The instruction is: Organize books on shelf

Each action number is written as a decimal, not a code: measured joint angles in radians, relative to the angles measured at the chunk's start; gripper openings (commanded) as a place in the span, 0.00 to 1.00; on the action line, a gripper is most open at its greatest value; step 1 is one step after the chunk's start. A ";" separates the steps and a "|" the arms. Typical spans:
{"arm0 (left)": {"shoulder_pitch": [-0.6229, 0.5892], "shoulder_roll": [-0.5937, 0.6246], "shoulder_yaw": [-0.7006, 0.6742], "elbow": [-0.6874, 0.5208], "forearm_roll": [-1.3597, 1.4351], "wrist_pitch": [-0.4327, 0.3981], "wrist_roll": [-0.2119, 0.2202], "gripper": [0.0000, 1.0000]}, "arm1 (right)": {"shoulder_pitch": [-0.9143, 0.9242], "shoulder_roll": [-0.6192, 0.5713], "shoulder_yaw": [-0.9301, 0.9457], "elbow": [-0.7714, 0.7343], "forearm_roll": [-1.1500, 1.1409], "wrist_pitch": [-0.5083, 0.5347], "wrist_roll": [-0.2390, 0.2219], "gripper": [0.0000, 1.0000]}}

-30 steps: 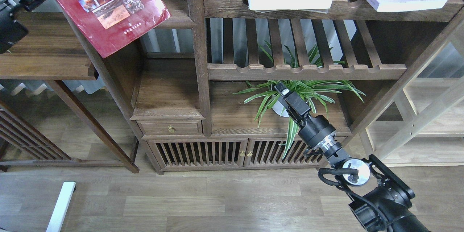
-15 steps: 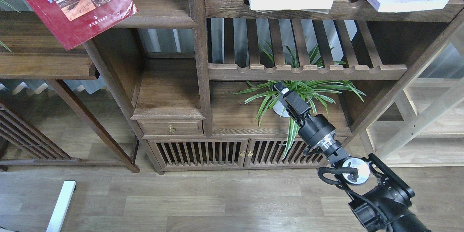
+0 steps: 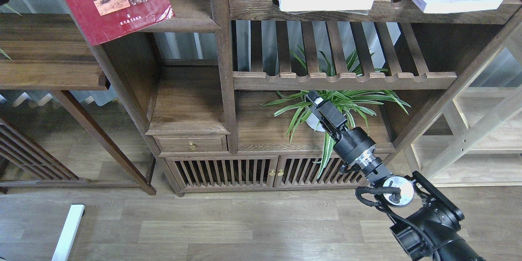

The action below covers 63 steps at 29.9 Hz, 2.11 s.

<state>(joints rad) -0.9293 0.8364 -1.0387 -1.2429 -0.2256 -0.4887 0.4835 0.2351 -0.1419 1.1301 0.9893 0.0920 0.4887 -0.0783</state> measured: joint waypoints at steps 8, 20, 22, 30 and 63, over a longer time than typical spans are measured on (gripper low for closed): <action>-0.009 0.007 -0.028 0.023 0.068 0.000 0.001 0.00 | -0.002 0.001 -0.001 -0.002 0.000 0.000 0.000 0.96; -0.029 -0.028 -0.041 0.080 0.165 0.000 -0.009 0.00 | 0.006 0.014 -0.001 -0.023 0.000 0.000 0.000 0.98; -0.039 -0.045 -0.039 0.084 0.197 0.000 -0.012 0.00 | 0.007 0.014 -0.001 -0.024 0.000 0.000 0.000 0.98; -0.090 -0.089 -0.035 0.096 0.301 0.000 -0.035 0.00 | 0.010 0.016 -0.005 -0.024 0.001 0.000 0.000 0.98; -0.239 -0.219 0.063 0.242 0.533 0.170 -0.136 0.00 | 0.069 0.068 -0.010 -0.038 0.003 0.000 -0.002 0.98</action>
<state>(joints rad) -1.1684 0.6172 -0.9754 -1.0009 0.3073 -0.3190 0.3473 0.3044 -0.0736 1.1198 0.9510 0.0945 0.4887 -0.0798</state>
